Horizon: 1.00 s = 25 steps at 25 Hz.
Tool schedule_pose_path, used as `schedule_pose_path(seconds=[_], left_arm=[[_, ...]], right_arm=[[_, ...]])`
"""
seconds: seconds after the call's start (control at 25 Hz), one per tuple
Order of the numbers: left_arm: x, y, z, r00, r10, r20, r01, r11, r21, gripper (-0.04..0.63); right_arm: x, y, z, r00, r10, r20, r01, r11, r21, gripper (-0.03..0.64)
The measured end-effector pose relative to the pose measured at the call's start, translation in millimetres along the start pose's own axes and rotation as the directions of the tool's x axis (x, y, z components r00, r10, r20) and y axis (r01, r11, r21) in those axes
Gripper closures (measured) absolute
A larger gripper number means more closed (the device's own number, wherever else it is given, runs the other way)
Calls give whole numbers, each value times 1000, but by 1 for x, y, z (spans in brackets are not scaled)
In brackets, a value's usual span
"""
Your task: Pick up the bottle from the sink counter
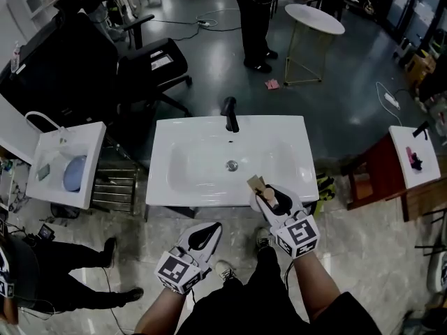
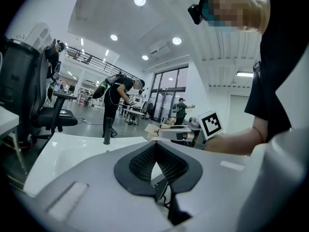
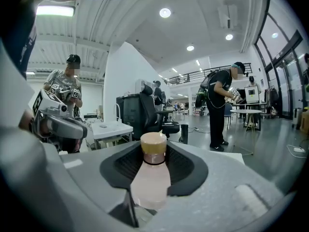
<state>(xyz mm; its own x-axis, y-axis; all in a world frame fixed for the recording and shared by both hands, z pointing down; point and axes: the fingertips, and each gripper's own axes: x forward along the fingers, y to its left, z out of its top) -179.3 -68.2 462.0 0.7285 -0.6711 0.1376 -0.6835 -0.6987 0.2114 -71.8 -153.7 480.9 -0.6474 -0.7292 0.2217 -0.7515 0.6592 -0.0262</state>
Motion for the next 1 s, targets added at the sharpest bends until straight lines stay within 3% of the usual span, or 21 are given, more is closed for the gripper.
schedule_pose_path(seconds=[0.48, 1.0], left_arm=[[-25, -30, -12, 998, -64, -6, 64, 998, -3, 598], [1, -78, -21, 999, -48, -12, 48, 999, -7, 598]], right_arm=[[-52, 44, 1, 999, -41, 1, 40, 999, 19, 481], [-126, 32, 3, 999, -36, 15, 35, 999, 23, 482]])
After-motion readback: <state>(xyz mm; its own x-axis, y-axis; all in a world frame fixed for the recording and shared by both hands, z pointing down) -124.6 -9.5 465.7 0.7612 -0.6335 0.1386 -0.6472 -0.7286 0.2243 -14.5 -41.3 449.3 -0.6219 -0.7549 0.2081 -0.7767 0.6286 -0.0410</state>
